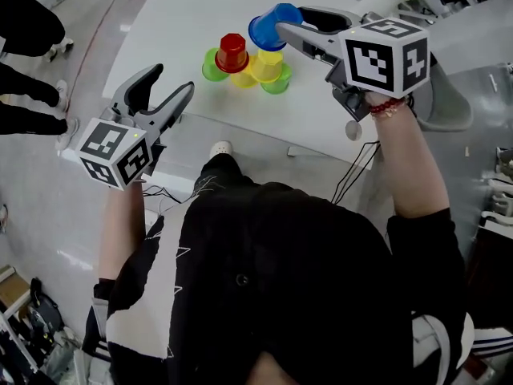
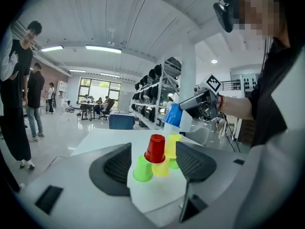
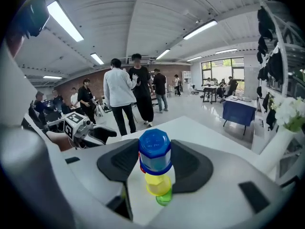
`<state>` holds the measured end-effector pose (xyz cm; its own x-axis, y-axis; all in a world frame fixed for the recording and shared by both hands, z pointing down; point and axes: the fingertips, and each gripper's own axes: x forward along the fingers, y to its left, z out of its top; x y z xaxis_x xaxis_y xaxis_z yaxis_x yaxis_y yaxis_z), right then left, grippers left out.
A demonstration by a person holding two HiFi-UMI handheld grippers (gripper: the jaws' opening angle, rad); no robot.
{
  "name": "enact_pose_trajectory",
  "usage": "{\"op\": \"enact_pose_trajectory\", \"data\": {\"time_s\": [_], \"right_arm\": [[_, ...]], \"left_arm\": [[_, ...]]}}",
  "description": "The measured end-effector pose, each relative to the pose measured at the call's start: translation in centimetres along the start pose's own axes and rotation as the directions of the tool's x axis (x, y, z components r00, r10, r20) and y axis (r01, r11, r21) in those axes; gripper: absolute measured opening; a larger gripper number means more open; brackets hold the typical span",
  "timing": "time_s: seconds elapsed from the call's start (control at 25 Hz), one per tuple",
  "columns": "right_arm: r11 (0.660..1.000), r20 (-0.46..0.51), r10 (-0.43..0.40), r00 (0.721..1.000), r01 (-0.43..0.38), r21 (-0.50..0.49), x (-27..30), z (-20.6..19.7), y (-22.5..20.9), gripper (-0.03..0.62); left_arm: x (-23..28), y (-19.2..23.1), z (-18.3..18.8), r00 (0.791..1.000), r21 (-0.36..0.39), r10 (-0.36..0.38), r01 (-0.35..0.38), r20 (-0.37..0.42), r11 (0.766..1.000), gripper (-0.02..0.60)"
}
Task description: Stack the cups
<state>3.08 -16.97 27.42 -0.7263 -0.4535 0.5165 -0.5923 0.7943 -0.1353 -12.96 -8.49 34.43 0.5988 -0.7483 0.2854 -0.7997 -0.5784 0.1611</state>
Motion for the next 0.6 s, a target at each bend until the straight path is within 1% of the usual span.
{"op": "enact_pose_trajectory", "data": {"time_s": [0.28,0.44,0.6], "right_arm": [[0.998,-0.053,0.026,0.998,-0.029,-0.050,1.1,-0.4,2.0,0.213],[0.996,-0.084,0.013,0.996,-0.020,-0.089,2.3,-0.8,1.9,0.213],[0.993,-0.113,0.015,0.993,-0.028,-0.118,3.3,-1.3,2.0,0.213]], "left_arm": [[-1.8,-0.6,-0.7,1.000,-0.005,0.020,-0.020,0.003,1.000,0.304],[-1.8,0.1,-1.2,1.000,-0.012,0.029,-0.029,0.009,0.999,0.304],[-1.8,0.6,-1.8,0.999,-0.018,0.039,-0.038,0.011,0.999,0.304]]}}
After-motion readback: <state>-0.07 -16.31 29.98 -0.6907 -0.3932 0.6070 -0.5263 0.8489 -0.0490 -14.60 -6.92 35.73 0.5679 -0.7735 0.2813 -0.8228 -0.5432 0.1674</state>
